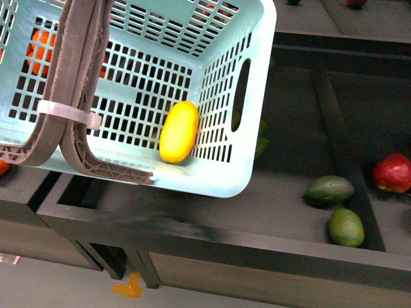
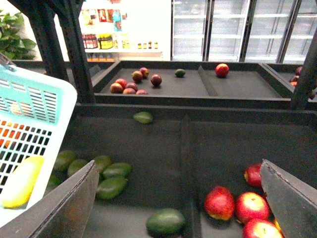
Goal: Pick mango and avocado into basket
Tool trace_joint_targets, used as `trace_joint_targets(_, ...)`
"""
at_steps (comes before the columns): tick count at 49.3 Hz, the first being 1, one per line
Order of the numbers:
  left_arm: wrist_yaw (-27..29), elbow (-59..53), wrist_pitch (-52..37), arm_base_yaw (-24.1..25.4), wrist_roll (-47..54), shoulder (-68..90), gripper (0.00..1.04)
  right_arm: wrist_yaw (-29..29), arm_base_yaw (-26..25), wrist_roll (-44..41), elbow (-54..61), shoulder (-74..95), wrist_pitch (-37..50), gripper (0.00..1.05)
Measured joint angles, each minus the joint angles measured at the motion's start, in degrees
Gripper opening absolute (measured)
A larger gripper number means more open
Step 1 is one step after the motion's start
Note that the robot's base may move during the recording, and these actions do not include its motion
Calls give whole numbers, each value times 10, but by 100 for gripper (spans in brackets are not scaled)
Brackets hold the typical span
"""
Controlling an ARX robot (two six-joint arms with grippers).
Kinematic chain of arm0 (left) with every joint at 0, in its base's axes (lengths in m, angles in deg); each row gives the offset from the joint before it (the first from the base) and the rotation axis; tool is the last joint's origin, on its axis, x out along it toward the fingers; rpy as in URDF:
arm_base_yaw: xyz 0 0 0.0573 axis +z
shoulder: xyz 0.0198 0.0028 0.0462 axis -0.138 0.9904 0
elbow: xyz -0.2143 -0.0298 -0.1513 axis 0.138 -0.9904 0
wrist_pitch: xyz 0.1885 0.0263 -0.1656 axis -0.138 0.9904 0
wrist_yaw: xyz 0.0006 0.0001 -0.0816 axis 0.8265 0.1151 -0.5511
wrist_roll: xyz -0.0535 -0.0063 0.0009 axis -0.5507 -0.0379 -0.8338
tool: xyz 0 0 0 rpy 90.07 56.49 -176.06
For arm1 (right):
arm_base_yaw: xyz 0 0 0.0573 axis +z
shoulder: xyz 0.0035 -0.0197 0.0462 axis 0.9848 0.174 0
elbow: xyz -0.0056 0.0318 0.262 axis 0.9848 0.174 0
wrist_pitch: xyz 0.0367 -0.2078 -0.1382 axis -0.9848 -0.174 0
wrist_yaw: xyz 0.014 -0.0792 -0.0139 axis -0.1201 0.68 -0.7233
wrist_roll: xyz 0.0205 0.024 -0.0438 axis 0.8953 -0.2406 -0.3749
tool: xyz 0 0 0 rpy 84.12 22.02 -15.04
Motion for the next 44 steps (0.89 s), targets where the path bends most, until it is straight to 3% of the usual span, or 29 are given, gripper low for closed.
trace_joint_targets(44,8,0,0,5,1,0,6,-2,-2,-1,0,0,0,97)
